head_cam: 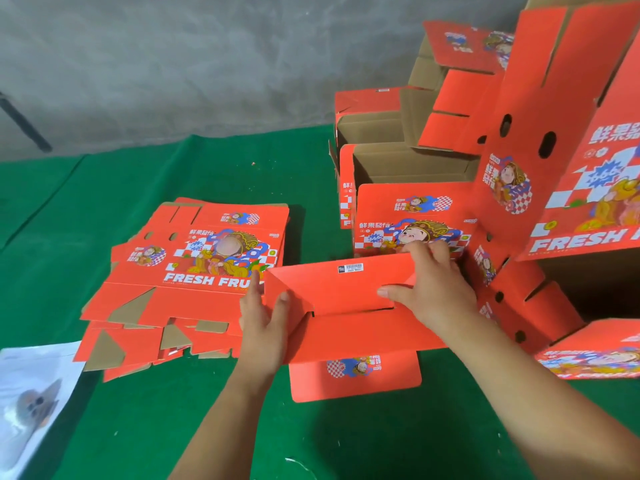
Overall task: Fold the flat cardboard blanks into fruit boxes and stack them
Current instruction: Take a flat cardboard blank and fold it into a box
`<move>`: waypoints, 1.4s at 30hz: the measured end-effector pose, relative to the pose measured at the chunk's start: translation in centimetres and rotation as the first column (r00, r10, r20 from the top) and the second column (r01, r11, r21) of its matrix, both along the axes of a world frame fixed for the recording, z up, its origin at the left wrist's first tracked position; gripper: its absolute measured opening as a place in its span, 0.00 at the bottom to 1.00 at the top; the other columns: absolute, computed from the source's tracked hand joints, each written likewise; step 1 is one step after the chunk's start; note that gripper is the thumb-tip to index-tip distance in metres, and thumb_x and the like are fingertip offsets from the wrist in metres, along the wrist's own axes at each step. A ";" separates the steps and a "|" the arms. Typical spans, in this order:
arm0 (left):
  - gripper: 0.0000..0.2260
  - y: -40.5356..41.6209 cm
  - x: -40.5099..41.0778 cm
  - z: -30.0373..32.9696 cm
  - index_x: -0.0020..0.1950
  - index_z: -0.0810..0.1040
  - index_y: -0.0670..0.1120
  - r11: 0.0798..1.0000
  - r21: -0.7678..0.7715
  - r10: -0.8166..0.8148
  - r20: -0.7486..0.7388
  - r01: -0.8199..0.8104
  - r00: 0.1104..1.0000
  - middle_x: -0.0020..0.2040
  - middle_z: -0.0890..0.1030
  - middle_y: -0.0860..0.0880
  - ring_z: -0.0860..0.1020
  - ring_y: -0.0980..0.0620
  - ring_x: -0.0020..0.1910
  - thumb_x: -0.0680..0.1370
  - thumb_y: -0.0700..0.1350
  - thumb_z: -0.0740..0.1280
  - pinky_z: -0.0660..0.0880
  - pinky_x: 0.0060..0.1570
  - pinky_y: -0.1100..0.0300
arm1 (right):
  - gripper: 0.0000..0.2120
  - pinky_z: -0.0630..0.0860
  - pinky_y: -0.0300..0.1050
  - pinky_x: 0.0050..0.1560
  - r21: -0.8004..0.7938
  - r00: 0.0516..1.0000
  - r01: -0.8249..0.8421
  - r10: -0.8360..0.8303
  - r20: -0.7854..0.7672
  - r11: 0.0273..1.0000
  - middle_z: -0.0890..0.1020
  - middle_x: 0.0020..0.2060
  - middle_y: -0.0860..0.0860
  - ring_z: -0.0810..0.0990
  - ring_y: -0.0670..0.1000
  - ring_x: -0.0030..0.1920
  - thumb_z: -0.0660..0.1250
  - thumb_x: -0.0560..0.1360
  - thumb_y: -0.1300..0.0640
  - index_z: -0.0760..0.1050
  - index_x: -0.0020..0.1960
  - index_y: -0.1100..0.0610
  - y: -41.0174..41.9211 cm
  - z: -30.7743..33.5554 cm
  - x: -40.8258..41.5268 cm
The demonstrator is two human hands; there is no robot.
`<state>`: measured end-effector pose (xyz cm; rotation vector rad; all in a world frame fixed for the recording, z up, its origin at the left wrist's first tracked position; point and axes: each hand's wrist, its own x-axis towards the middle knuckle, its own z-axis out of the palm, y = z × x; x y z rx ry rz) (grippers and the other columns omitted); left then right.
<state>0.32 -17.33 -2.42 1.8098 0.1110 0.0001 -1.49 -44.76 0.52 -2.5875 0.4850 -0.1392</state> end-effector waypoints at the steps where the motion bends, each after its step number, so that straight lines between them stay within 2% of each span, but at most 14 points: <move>1: 0.34 0.1 -0.2 -0.5 0.79 0.65 0.60 0.998 0.063 -0.009 -0.005 0.010 1.000 0.68 0.72 0.53 0.71 0.47 0.71 0.73 0.66 0.63 0.71 0.69 0.39 | 0.37 0.76 0.55 0.49 -0.062 1.000 0.021 -0.021 0.006 0.998 0.64 0.63 0.48 0.72 0.59 0.64 0.78 0.64 0.33 0.66 0.66 0.42 0.6 -0.6 -0.3; 4: 0.25 0.5 -0.6 -1.3 0.72 0.73 0.60 0.988 -0.135 -0.084 -0.062 0.075 0.995 0.64 0.83 0.51 0.80 0.48 0.66 0.76 0.64 0.68 0.78 0.64 0.48 | 0.37 0.76 0.55 0.49 -0.060 0.999 0.000 0.003 0.050 0.998 0.64 0.62 0.47 0.71 0.58 0.65 0.77 0.63 0.30 0.66 0.64 0.42 1.4 -1.3 -1.1; 7: 0.35 0.2 -0.7 -0.5 0.76 0.72 0.55 0.900 -0.421 -0.198 -0.161 0.115 0.967 0.70 0.79 0.51 0.77 0.52 0.70 0.73 0.70 0.69 0.67 0.74 0.47 | 0.35 0.70 0.50 0.67 0.336 0.992 0.017 -0.059 0.116 0.942 0.66 0.63 0.47 0.70 0.54 0.69 0.66 0.63 0.25 0.72 0.65 0.40 0.8 -0.2 -1.2; 10: 0.38 0.1 -1.0 0.7 0.76 0.72 0.52 0.863 -0.492 -0.226 -0.175 0.114 0.958 0.73 0.76 0.50 0.77 0.53 0.70 0.73 0.74 0.66 0.70 0.73 0.52 | 0.33 0.76 0.49 0.62 0.904 0.948 0.171 -0.316 -0.042 0.391 0.80 0.63 0.53 0.81 0.53 0.62 0.64 0.62 0.25 0.82 0.59 0.42 -0.8 2.5 -1.7; 12: 0.31 0.2 -1.3 1.4 0.72 0.76 0.55 0.837 -0.519 -0.272 -0.119 0.174 0.955 0.71 0.78 0.46 0.77 0.48 0.69 0.78 0.73 0.59 0.78 0.63 0.55 | 0.26 0.84 0.53 0.43 0.986 0.961 0.164 -0.223 -0.161 -0.004 0.87 0.53 0.55 0.88 0.56 0.50 0.67 0.68 0.28 0.87 0.53 0.47 -2.9 3.1 -2.8; 15: 0.27 -0.4 -3.0 2.8 0.71 0.76 0.55 0.806 -0.574 -0.210 -0.052 0.143 0.976 0.70 0.79 0.47 0.77 0.45 0.69 0.80 0.69 0.60 0.78 0.62 0.48 | 0.25 0.84 0.55 0.42 0.964 0.967 0.254 0.003 -0.254 -0.085 0.87 0.49 0.59 0.88 0.60 0.46 0.73 0.68 0.35 0.87 0.52 0.55 -5.1 2.3 -5.1; 18: 0.24 0.1 -3.2 2.9 0.68 0.78 0.53 0.845 -0.535 -0.072 -0.080 0.019 0.994 0.69 0.80 0.46 0.77 0.42 0.69 0.77 0.64 0.70 0.71 0.68 0.38 | 0.25 0.84 0.53 0.44 0.970 0.966 0.221 0.157 -0.204 -0.105 0.87 0.52 0.61 0.87 0.59 0.48 0.81 0.62 0.47 0.86 0.55 0.58 -5.0 1.2 -7.6; 21: 0.19 1.6 -1.9 2.6 0.75 0.71 0.45 0.900 -0.424 -0.188 -0.175 0.098 0.966 0.60 0.81 0.32 0.84 0.58 0.54 0.85 0.46 0.64 0.77 0.41 0.72 | 0.35 0.79 0.63 0.63 0.998 0.987 0.035 0.161 -0.026 -0.054 0.80 0.66 0.63 0.81 0.64 0.63 0.76 0.68 0.60 0.73 0.74 0.50 -4.9 -0.4 -9.4; 23: 0.09 1.4 -2.8 1.7 0.64 0.75 0.39 0.865 -0.456 -0.353 -0.252 0.211 0.901 0.51 0.84 0.37 0.82 0.67 0.34 0.85 0.38 0.62 0.74 0.31 0.76 | 0.40 0.72 0.67 0.69 0.999 0.973 -0.038 0.226 0.034 0.013 0.77 0.71 0.59 0.76 0.65 0.69 0.69 0.72 0.66 0.63 0.79 0.43 -5.0 -1.1 -10.4; 27: 0.26 1.5 -6.0 -0.3 0.65 0.69 0.42 0.899 -0.369 -0.360 -0.316 0.236 0.878 0.43 0.86 0.51 0.85 0.53 0.36 0.72 0.38 0.78 0.82 0.35 0.56 | 0.41 0.77 0.61 0.65 0.907 0.970 -0.128 0.242 0.030 0.402 0.79 0.68 0.48 0.79 0.53 0.67 0.72 0.66 0.61 0.65 0.74 0.39 -4.4 -2.3 -12.6; 32: 0.25 2.0 -7.7 -1.5 0.65 0.69 0.54 0.887 -0.294 -0.426 -0.223 0.356 0.877 0.57 0.84 0.48 0.84 0.51 0.48 0.76 0.32 0.71 0.80 0.39 0.59 | 0.37 0.72 0.51 0.72 0.878 1.000 0.005 0.017 -0.015 0.479 0.74 0.72 0.48 0.78 0.45 0.68 0.77 0.71 0.50 0.66 0.75 0.37 -3.6 -4.1 -15.0; 36: 0.14 1.6 -7.0 -0.8 0.62 0.74 0.46 0.867 -0.385 -0.391 -0.136 0.315 0.910 0.59 0.83 0.43 0.82 0.46 0.53 0.78 0.42 0.71 0.77 0.53 0.44 | 0.33 0.76 0.52 0.68 0.864 0.995 0.045 -0.097 0.004 0.502 0.82 0.64 0.48 0.82 0.46 0.62 0.76 0.75 0.59 0.65 0.74 0.44 -3.4 -4.7 -17.4; 38: 0.21 -0.1 -7.0 0.4 0.68 0.77 0.47 0.781 -0.538 -0.441 -0.114 0.318 0.890 0.66 0.81 0.43 0.81 0.46 0.63 0.79 0.56 0.70 0.79 0.61 0.46 | 0.32 0.79 0.46 0.62 0.842 0.992 -0.002 -0.103 0.068 0.539 0.84 0.59 0.44 0.83 0.46 0.60 0.76 0.73 0.58 0.64 0.72 0.45 -3.0 -4.6 -18.6; 42: 0.29 -3.5 -7.2 2.5 0.66 0.80 0.51 0.787 -0.597 -0.297 -0.145 0.156 0.944 0.57 0.85 0.50 0.85 0.51 0.55 0.77 0.70 0.62 0.83 0.51 0.54 | 0.31 0.80 0.41 0.50 0.801 0.954 -0.007 -0.236 0.185 0.599 0.84 0.50 0.44 0.85 0.46 0.51 0.74 0.69 0.61 0.64 0.67 0.46 -2.5 -5.0 -20.7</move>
